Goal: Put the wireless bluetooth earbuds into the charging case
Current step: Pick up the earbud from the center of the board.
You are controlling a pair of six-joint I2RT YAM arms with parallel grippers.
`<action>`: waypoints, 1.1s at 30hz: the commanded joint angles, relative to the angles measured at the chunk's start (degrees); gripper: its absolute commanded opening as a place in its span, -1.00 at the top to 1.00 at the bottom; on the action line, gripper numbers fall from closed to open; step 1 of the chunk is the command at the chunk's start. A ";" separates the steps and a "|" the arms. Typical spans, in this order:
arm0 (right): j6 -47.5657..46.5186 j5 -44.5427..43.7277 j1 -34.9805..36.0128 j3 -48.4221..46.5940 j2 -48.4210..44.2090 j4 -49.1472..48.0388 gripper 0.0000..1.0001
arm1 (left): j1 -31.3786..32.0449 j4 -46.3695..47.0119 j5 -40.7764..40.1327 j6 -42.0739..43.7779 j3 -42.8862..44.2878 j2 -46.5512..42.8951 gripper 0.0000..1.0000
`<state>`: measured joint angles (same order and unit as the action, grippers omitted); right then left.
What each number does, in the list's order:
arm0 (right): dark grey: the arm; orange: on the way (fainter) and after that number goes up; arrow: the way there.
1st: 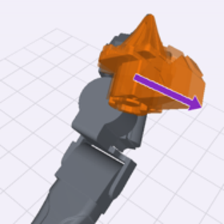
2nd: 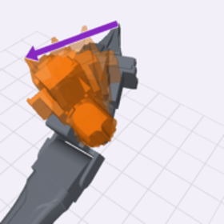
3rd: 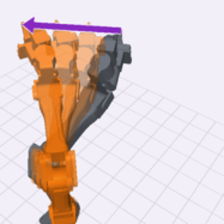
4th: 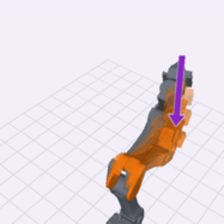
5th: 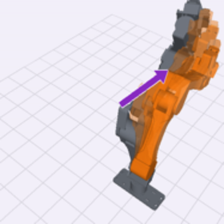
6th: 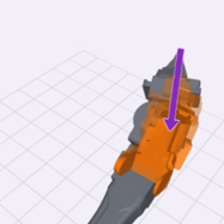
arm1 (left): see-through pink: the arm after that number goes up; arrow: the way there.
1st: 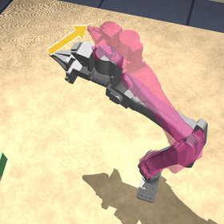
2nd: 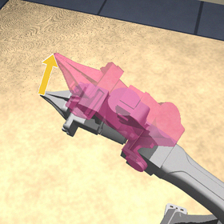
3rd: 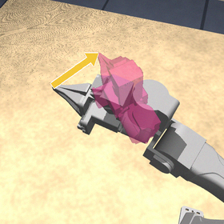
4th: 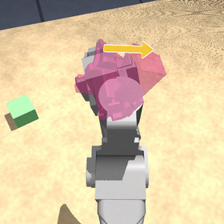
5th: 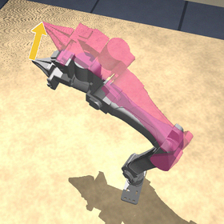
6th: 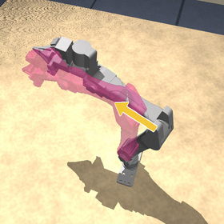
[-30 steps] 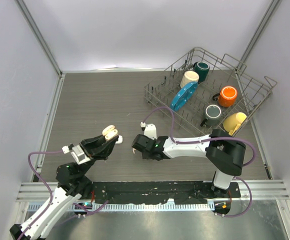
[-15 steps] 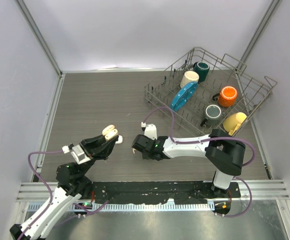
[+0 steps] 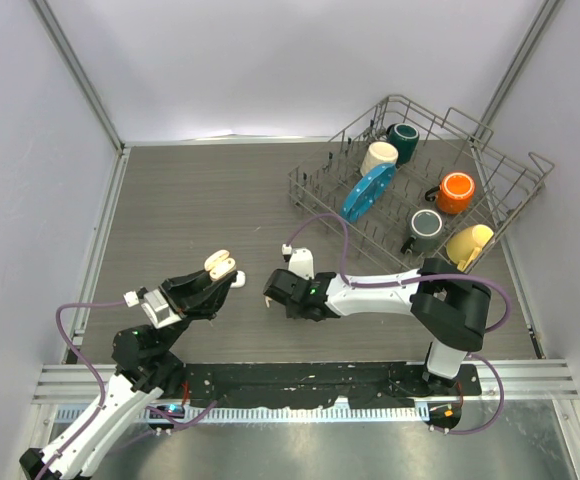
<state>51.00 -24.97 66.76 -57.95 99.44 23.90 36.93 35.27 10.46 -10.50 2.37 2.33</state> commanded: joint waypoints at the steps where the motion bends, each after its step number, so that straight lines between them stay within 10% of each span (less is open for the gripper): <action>1: 0.06 -0.78 0.39 -0.58 -0.56 -1.57 0.46 | 0.16 1.56 -1.06 -0.75 -3.78 -0.57 1.00; 16: -13.30 2.56 0.47 -1.81 1.02 -3.42 0.33 | 0.16 1.47 -1.23 -0.57 -3.78 -0.31 1.00; 33: -5.39 0.98 0.74 -1.29 0.49 -2.19 0.25 | 0.16 1.73 -1.58 -0.66 -4.04 -0.04 1.00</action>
<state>42.50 -22.48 67.00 -58.11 100.16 21.10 36.93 35.29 10.00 -10.72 2.37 2.35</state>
